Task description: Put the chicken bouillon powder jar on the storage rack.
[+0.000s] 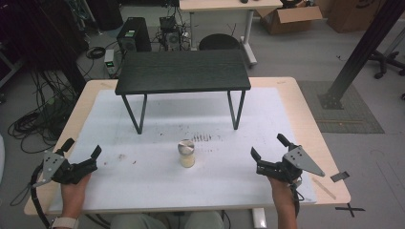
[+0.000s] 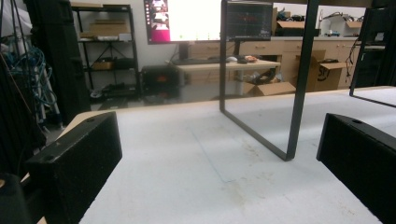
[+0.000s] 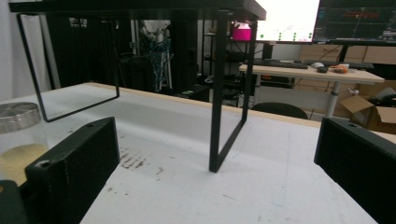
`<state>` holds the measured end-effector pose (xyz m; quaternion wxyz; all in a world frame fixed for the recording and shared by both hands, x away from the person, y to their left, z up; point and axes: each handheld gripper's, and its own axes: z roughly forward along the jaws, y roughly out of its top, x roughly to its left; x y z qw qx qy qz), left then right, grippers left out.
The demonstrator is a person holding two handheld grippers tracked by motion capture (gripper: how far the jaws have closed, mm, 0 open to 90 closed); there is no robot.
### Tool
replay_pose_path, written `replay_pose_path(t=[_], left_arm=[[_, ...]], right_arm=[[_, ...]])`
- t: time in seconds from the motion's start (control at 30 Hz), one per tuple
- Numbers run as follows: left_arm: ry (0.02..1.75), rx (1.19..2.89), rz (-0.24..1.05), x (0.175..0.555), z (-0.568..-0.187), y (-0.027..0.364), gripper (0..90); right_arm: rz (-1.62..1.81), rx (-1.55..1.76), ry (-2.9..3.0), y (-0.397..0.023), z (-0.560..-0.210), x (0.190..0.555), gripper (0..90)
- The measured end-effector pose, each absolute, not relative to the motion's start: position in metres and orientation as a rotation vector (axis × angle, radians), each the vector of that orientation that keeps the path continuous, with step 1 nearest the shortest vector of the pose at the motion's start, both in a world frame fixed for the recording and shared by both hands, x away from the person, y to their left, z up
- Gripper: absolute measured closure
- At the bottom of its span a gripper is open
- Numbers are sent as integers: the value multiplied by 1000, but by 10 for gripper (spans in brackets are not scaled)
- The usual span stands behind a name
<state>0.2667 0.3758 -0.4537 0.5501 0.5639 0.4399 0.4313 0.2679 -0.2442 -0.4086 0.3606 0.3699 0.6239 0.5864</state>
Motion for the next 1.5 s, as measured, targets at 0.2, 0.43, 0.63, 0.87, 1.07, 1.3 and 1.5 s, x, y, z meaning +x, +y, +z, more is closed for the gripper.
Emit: replay_pose_path(t=[0.2, 0.43, 0.63, 0.87, 1.07, 1.3, 1.5], left_arm=[[1042, 1333, 1020, 267, -454, 376, 5], [1042, 1333, 1020, 267, -454, 376, 5], [1042, 1332, 1020, 267, -454, 376, 5], [1042, 1332, 1020, 267, -454, 376, 5], [1042, 1333, 1020, 267, -454, 376, 5], [1042, 1332, 1021, 267, -454, 376, 5], [1042, 1333, 1021, 267, -454, 376, 5]], right_arm=[[1536, 921, 1651, -232, -405, 265, 0], [1545, 889, 1697, -221, -401, 264, 0], [1574, 869, 1727, -209, -398, 264, 0], [1616, 842, 1765, -194, -396, 263, 0], [1637, 823, 1792, -184, -395, 264, 0], [1659, 783, 1848, -169, -395, 265, 0], [1676, 748, 1889, -153, -394, 267, 0]])
